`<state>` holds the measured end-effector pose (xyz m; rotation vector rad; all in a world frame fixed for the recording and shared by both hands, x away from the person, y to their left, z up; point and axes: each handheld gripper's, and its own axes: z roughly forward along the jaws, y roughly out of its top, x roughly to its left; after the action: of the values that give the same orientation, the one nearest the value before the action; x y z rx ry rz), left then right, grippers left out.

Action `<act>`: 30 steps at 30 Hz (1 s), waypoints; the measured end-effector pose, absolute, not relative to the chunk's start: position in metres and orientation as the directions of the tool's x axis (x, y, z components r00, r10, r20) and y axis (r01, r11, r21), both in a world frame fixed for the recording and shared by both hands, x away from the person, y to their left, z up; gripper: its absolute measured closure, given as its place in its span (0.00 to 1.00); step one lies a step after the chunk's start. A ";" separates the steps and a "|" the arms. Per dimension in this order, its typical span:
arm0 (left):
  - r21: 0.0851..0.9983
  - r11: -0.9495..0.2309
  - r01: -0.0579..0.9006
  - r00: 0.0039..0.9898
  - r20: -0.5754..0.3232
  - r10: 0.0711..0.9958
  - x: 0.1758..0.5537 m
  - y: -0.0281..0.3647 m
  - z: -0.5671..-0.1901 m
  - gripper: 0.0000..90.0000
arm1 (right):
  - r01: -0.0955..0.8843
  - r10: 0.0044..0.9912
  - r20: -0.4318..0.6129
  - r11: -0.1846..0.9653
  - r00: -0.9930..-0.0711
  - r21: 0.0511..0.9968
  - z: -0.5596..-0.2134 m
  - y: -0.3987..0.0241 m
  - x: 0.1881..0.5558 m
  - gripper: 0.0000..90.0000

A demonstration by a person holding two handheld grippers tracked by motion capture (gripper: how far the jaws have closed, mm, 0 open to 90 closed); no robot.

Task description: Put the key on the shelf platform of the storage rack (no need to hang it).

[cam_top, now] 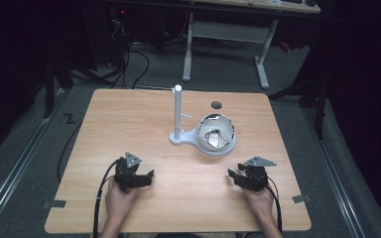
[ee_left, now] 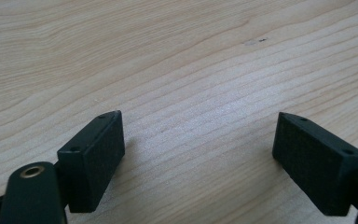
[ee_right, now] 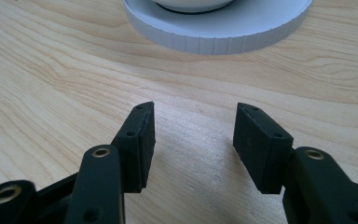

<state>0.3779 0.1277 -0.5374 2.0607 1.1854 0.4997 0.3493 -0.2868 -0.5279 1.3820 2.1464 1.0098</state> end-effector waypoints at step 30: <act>0.731 -0.338 0.592 0.508 -0.014 0.861 0.377 0.128 -0.538 0.19 | 0.613 0.907 -0.022 0.303 -0.421 0.730 -0.531 -0.280 0.350 0.48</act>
<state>0.3772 0.1279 -0.5375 2.0598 1.1846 0.4985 0.3500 -0.2800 -0.5315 1.3531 2.1427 0.9108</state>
